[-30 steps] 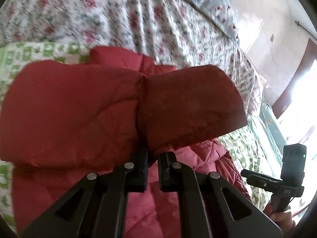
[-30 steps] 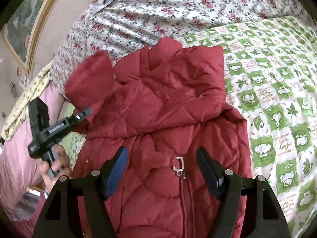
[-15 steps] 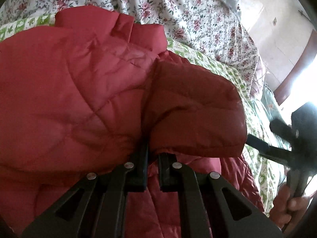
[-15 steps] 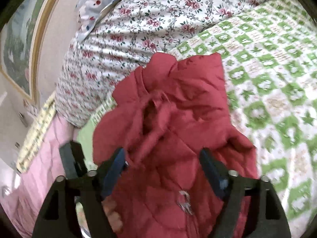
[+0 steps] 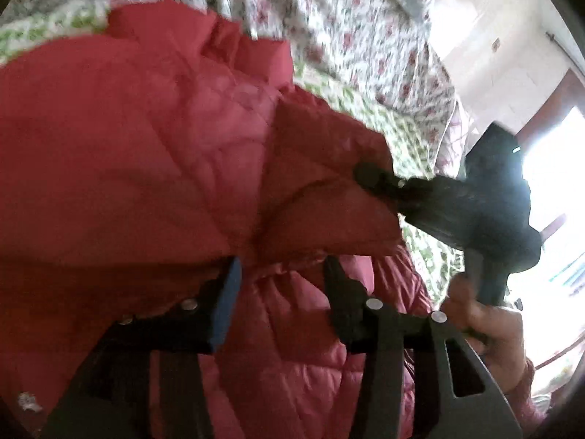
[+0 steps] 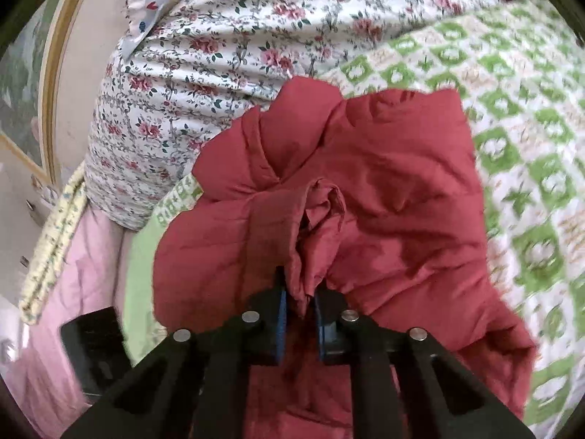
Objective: Fold large clothes
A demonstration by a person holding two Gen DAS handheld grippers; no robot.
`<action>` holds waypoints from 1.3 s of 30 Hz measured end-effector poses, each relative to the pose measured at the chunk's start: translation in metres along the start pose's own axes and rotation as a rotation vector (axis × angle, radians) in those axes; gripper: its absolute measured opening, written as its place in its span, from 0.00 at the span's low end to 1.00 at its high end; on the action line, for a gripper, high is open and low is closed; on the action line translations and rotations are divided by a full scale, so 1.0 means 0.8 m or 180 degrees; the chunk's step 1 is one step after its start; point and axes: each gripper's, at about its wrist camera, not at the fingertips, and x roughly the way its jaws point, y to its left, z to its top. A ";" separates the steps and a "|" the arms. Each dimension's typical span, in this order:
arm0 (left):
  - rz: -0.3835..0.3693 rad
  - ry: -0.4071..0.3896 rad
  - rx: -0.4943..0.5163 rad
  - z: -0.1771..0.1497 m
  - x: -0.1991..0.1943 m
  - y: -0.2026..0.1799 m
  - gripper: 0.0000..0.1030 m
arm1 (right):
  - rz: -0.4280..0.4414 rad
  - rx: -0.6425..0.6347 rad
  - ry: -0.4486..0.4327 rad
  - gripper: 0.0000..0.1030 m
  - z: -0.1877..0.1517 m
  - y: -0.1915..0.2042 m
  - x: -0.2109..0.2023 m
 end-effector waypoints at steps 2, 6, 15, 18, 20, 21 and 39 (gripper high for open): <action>0.0131 -0.0156 0.0034 0.004 -0.026 0.006 0.44 | -0.0060 -0.0026 -0.0011 0.09 -0.002 -0.006 -0.005; 0.0529 -0.0450 -0.0090 0.032 -0.066 0.043 0.44 | -0.0194 -0.0036 -0.0023 0.09 -0.005 -0.021 -0.012; 0.0821 -0.0199 -0.0374 0.056 -0.029 0.151 0.43 | -0.0455 -0.0112 -0.0071 0.20 -0.010 -0.020 -0.009; 0.0910 -0.0232 -0.0304 0.047 -0.020 0.146 0.43 | -0.0776 -0.0357 -0.0437 0.31 -0.013 0.004 -0.038; 0.1023 -0.0218 -0.0243 0.048 -0.014 0.137 0.44 | -0.0937 -0.0616 -0.0698 0.31 -0.019 0.032 -0.057; 0.1066 -0.0211 -0.0230 0.048 -0.011 0.134 0.44 | -0.0916 -0.0707 -0.0742 0.32 -0.020 0.043 -0.059; 0.1355 -0.0120 -0.0266 0.037 -0.041 0.168 0.45 | -0.1267 -0.1022 0.0058 0.32 -0.034 0.034 0.069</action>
